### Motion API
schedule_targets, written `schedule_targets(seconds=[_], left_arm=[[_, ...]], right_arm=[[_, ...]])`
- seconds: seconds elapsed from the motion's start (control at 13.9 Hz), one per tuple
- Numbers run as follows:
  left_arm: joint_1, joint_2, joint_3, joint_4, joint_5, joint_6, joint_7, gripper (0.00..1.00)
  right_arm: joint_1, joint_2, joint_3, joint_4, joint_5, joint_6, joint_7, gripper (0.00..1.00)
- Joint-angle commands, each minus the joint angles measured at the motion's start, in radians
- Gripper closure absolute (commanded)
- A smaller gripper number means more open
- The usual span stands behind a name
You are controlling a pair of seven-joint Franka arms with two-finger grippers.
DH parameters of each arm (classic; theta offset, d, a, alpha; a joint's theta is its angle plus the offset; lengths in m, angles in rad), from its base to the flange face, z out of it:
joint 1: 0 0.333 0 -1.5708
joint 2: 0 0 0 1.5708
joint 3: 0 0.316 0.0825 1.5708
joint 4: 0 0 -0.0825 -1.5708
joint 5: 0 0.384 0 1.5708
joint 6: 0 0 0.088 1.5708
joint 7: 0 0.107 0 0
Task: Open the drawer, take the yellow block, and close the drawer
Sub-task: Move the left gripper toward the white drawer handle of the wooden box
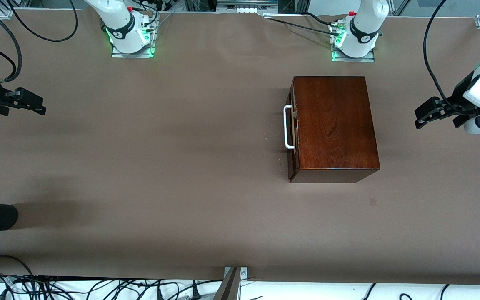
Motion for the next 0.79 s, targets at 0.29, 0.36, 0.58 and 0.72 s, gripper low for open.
schedule_targets(seconds=[0.29,0.36,0.58,0.72], left_arm=[[-0.046,0.01,-0.006,0.015,-0.021,-0.01,0.002,0.0],[-0.073,0.013,-0.006,0.015,-0.021,-0.019,0.0,0.0],[-0.153,0.039,-0.006,0.016,-0.025,-0.021,-0.007,0.0],[-0.211,0.071,-0.006,0.016,-0.061,-0.021,-0.07,0.0]], right_arm=[[-0.013,-0.01,0.007,0.005,0.014,-0.003,-0.012,0.0],[-0.013,-0.01,0.007,0.005,0.014,-0.003,-0.012,0.0],[-0.013,-0.01,0.007,0.005,0.014,-0.003,-0.012,0.0],[-0.013,-0.01,0.007,0.005,0.014,-0.003,-0.012,0.0]])
